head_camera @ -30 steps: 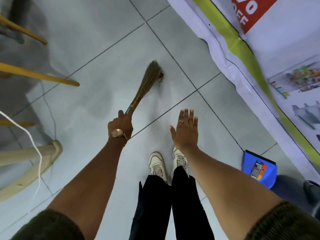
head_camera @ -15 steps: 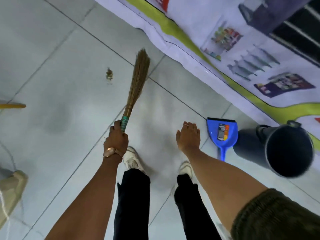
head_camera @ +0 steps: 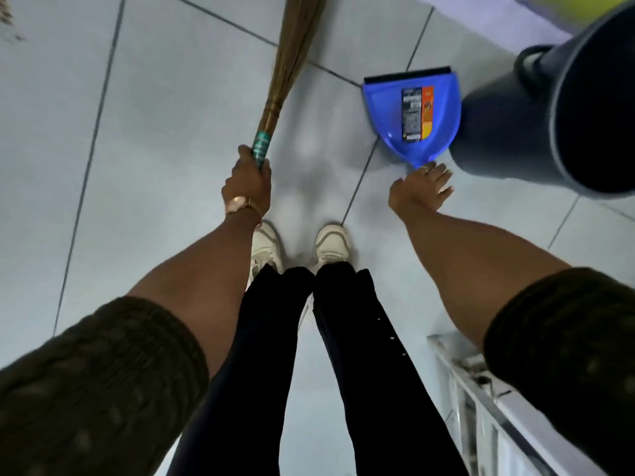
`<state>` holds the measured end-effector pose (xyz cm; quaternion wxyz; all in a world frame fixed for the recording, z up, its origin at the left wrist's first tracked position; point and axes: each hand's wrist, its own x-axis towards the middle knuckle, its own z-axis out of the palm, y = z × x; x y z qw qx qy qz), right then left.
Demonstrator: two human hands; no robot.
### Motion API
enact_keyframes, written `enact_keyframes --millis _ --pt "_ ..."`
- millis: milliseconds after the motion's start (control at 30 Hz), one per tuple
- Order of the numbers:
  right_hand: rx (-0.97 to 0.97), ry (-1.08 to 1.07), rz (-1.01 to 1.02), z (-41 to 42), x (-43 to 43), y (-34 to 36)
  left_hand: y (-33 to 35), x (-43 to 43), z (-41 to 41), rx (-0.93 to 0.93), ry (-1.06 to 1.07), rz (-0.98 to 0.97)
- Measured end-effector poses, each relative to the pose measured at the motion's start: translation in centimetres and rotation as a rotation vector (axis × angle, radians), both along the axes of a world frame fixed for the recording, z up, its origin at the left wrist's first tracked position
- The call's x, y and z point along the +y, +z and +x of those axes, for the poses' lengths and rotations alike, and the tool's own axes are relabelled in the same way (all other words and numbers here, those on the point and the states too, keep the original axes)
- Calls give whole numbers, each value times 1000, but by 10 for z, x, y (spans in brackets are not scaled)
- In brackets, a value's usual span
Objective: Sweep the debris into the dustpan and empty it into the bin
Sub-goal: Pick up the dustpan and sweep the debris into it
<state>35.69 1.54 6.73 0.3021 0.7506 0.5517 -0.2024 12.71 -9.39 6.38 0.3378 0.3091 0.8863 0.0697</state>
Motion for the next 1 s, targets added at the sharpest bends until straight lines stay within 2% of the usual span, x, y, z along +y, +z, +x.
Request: enact_keyframes --millis 167,367,500,600,767,1000 --pt "-46 -15 17 35 3 -59 -56 14 27 -32 -38 -110" --pt "-22 -92 17 37 7 -105 -103 18 37 -87 27 -235" --pt "47 -262 203 35 19 -120 -118 19 34 -182 105 -175" --pt "183 -326 198 34 28 -120 -115 19 28 -242 194 -90" --pt "309 -385 159 14 26 -82 -71 20 12 -225 300 -39" --pt "462 -342 160 -62 -5 49 66 19 -38 -103 472 34"
